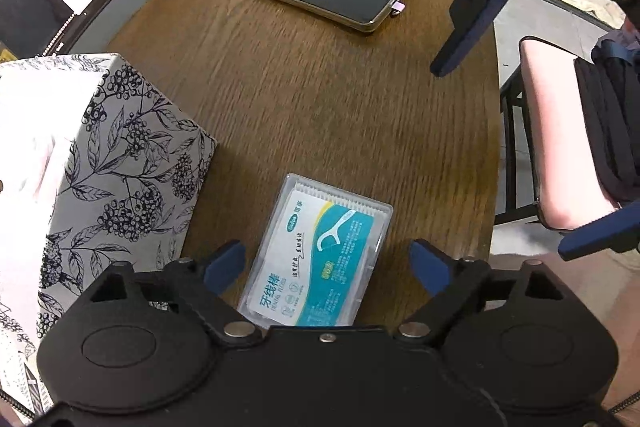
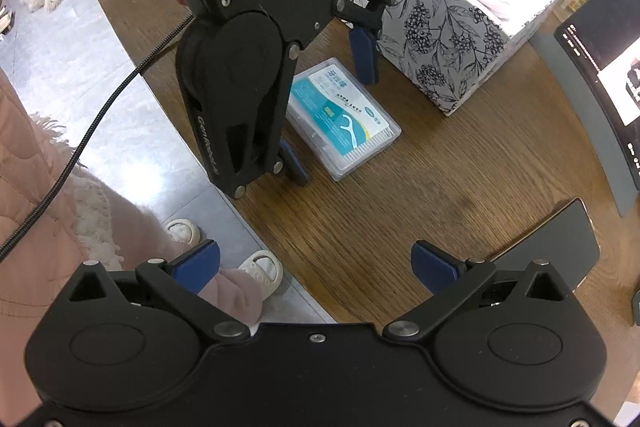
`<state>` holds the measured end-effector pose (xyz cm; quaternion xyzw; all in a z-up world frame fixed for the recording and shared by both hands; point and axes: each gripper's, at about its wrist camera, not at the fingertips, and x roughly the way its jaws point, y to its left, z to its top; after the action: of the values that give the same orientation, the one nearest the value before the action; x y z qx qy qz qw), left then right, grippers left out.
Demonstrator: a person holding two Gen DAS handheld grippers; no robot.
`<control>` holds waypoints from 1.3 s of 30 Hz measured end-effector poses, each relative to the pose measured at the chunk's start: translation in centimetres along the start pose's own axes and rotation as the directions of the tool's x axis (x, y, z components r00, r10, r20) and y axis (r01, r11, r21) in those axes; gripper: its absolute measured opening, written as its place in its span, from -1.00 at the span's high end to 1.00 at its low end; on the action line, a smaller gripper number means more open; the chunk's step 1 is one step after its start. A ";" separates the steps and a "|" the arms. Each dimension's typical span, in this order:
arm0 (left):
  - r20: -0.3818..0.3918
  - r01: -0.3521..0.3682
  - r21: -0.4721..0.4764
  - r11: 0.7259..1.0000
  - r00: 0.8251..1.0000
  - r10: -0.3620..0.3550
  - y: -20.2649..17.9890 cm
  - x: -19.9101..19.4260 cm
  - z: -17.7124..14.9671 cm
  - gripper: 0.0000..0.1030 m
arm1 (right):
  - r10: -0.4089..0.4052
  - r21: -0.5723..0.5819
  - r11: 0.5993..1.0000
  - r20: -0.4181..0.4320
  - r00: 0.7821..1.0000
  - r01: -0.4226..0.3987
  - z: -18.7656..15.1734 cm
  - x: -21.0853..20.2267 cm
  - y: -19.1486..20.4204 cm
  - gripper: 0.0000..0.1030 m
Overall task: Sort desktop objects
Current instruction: 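Close the left tool on the floss pick box and lift it, then carry the floss pick box with the left tool into the floral box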
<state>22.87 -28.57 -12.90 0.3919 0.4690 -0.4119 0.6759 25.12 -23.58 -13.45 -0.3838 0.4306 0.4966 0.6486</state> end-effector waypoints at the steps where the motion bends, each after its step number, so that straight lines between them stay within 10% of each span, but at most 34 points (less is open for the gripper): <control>1: -0.001 0.001 0.003 1.000 1.000 -0.001 -0.1 0.0 0.0 -0.68 | 0.001 0.002 1.000 -0.003 1.000 -0.001 0.0 0.0 0.0 -1.00; 10: -0.026 0.026 0.037 0.999 0.999 -0.025 -0.8 -0.4 0.3 -0.15 | -0.001 0.001 1.000 0.003 1.000 0.001 0.4 -0.3 0.0 -1.00; 39: 0.175 -0.055 -0.158 0.986 0.981 0.082 2.4 -11.6 -0.1 -0.13 | -0.070 -0.005 0.997 0.118 0.991 0.071 5.8 -5.2 -1.9 -1.00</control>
<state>22.51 -25.42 -1.53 0.3160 0.4218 -0.3852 0.7575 27.26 -20.24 -6.52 -0.3718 0.3755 0.4971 0.6882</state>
